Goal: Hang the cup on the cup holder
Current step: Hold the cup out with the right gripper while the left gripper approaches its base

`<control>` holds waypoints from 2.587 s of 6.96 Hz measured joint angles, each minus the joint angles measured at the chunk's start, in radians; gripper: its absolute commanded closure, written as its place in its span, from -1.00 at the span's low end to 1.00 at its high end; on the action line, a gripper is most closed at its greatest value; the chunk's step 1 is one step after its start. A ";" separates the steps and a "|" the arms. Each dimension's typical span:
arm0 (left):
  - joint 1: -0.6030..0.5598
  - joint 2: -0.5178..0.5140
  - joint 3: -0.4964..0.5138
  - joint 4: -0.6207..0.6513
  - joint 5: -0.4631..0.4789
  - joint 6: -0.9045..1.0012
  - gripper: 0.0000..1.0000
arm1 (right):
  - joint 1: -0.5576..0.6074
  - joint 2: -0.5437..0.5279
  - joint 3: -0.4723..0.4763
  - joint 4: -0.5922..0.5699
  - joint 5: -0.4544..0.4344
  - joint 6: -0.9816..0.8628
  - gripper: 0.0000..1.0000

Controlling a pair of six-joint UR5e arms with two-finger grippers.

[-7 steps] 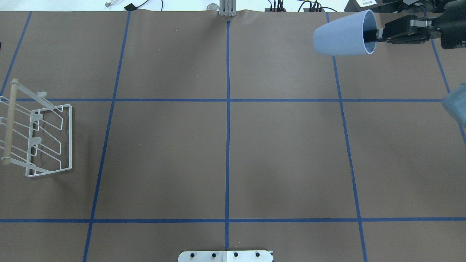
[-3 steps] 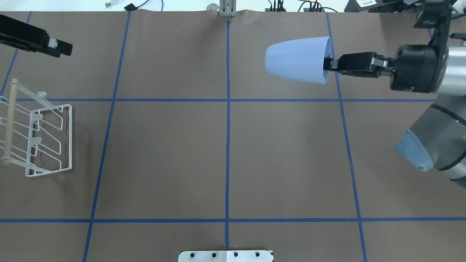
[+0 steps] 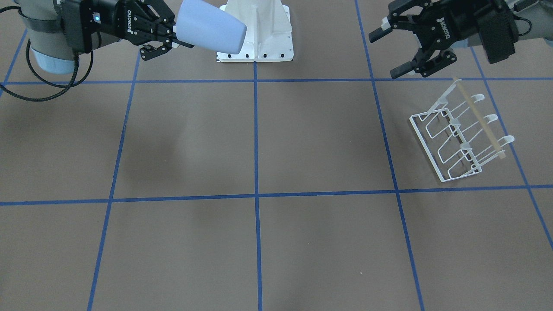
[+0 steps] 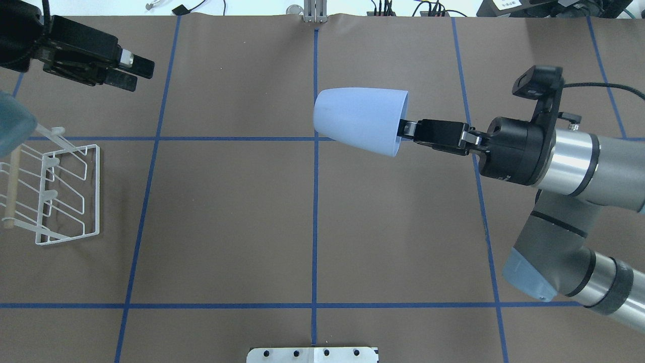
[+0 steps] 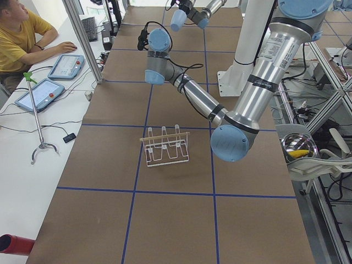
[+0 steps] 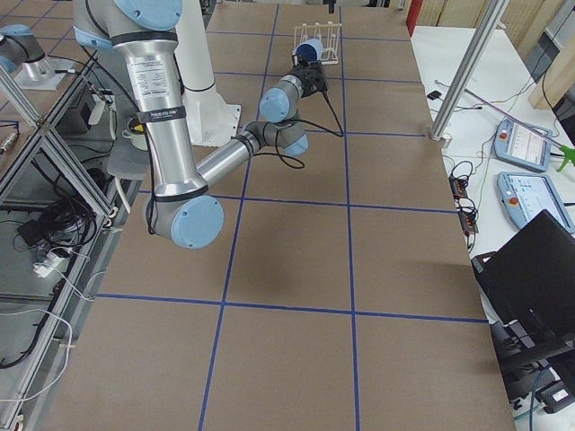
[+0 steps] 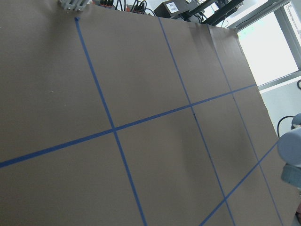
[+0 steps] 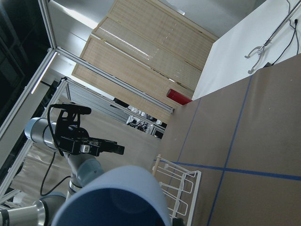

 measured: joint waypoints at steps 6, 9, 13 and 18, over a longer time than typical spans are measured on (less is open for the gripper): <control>0.296 -0.017 0.017 -0.481 0.395 -0.535 -0.94 | -0.285 0.049 -0.030 0.191 -0.286 -0.104 1.00; 0.335 -0.016 0.005 -0.505 0.397 -0.572 -0.94 | -0.338 0.074 -0.056 0.201 -0.333 -0.153 1.00; 0.341 -0.016 0.000 -0.506 0.397 -0.597 -0.94 | -0.342 0.078 -0.066 0.201 -0.337 -0.158 1.00; 0.390 -0.016 0.004 -0.513 0.454 -0.597 -0.94 | -0.342 0.117 -0.079 0.186 -0.341 -0.167 1.00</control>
